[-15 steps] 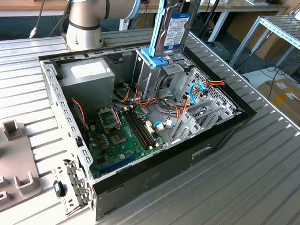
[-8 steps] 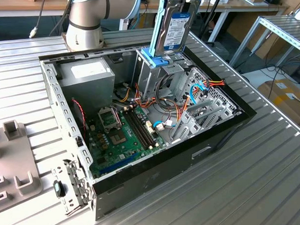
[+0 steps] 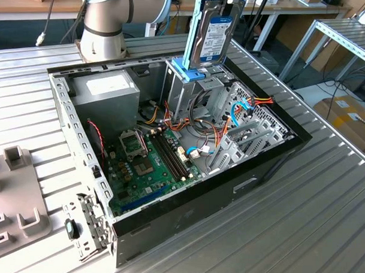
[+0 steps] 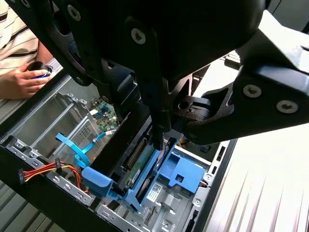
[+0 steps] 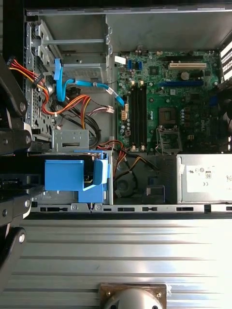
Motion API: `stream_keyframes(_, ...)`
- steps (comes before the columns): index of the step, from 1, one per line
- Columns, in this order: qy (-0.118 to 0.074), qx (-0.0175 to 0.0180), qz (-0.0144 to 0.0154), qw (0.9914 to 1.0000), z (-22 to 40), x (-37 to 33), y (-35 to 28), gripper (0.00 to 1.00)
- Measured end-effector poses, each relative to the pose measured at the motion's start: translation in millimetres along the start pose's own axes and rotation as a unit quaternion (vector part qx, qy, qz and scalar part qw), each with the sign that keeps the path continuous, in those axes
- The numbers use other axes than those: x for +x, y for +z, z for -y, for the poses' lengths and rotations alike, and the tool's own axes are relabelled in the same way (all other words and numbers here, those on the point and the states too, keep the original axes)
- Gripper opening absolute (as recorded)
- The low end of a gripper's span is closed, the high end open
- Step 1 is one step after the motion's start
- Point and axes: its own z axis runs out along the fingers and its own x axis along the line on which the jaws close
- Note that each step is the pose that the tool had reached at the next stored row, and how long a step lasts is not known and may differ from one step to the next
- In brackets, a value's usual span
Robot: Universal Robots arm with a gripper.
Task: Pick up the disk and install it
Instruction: 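Pick up the disk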
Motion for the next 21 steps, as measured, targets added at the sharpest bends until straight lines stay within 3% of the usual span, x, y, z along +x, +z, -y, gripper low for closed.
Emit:
stream_keyframes(9, 0.0, 0.0, 0.0, 1.0, 0.9, 9.2, 0.4, 0.35)
stream_keyframes(21, 0.0, 0.0, 0.0, 1.0, 1.8, 27.1, 1.3, 0.35)
